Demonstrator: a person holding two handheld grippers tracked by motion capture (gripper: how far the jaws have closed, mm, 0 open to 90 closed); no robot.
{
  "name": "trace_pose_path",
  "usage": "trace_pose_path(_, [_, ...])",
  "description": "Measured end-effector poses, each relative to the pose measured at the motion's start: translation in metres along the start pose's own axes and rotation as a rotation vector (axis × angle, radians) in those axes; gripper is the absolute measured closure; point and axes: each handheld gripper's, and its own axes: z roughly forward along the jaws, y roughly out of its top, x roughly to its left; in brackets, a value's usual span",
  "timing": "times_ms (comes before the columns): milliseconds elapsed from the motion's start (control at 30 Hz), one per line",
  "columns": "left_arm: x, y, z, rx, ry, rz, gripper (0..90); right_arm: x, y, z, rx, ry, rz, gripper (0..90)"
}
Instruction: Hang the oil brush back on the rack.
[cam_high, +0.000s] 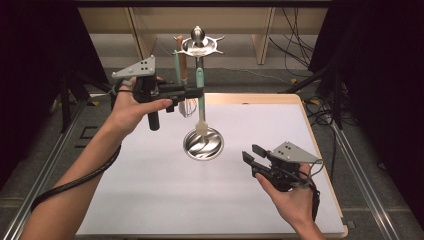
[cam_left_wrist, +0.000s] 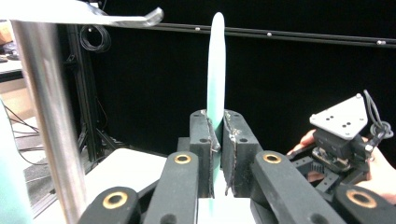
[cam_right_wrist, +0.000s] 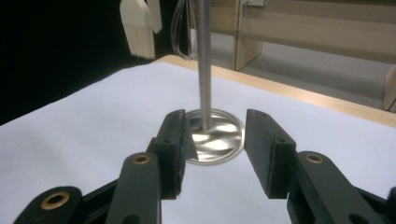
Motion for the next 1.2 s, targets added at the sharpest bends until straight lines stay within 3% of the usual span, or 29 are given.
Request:
trace_pose_path(33, [0.001, 0.001, 0.000, 0.002, 0.000, -0.001, 82.7, 0.001, -0.002, -0.001, 0.020, 0.015, 0.029, 59.5])
trace_pose_path(133, [0.004, 0.002, 0.001, 0.003, 0.003, -0.004, 82.7, -0.002, -0.007, -0.001, 0.022, 0.012, 0.054, 59.5])
trace_pose_path(200, [0.005, 0.003, 0.001, 0.004, 0.005, -0.009, 82.7, -0.004, -0.009, -0.001, 0.017, 0.009, 0.035, 59.4])
trace_pose_path(233, [0.005, 0.004, 0.001, 0.005, 0.004, -0.009, 82.7, -0.003, -0.010, -0.002, 0.025, -0.001, 0.061, 59.4])
trace_pose_path(267, [0.006, 0.005, 0.001, 0.004, 0.006, -0.005, 82.7, -0.005, -0.010, -0.002, 0.018, -0.008, 0.026, 59.5])
trace_pose_path(333, [0.007, 0.006, 0.001, 0.005, 0.005, -0.001, 82.7, -0.006, -0.011, -0.002, 0.021, -0.006, 0.028, 59.5])
trace_pose_path(367, [0.009, 0.007, 0.001, 0.005, 0.008, 0.004, 82.7, -0.003, -0.012, -0.002, 0.027, 0.001, 0.075, 59.4])
trace_pose_path(400, [0.009, 0.007, 0.001, 0.007, 0.007, -0.009, 82.7, -0.005, -0.012, -0.001, 0.020, -0.005, 0.038, 59.5])
trace_pose_path(467, [0.010, 0.008, 0.002, 0.008, 0.008, -0.023, 82.7, -0.005, -0.012, 0.000, 0.022, 0.003, 0.044, 59.5])
trace_pose_path(533, [0.013, 0.008, 0.002, 0.009, 0.007, -0.001, 82.6, -0.005, -0.012, 0.000, 0.022, 0.003, 0.042, 59.5])
trace_pose_path(600, [0.013, 0.008, 0.003, 0.010, 0.010, -0.028, 82.6, -0.005, -0.012, 0.000, 0.019, 0.005, 0.040, 59.5])
trace_pose_path(700, [0.015, 0.009, 0.003, 0.011, 0.011, -0.026, 82.7, -0.004, -0.012, 0.000, 0.021, 0.006, 0.052, 59.6])
trace_pose_path(1100, [0.017, 0.009, 0.004, 0.004, 0.004, -0.035, 82.7, -0.006, -0.011, -0.001, 0.005, -0.020, 0.019, 59.8])
trace_pose_path(1200, [0.017, 0.009, 0.003, 0.008, 0.003, -0.035, 82.7, -0.004, -0.010, -0.002, 0.024, -0.005, 0.047, 59.8])
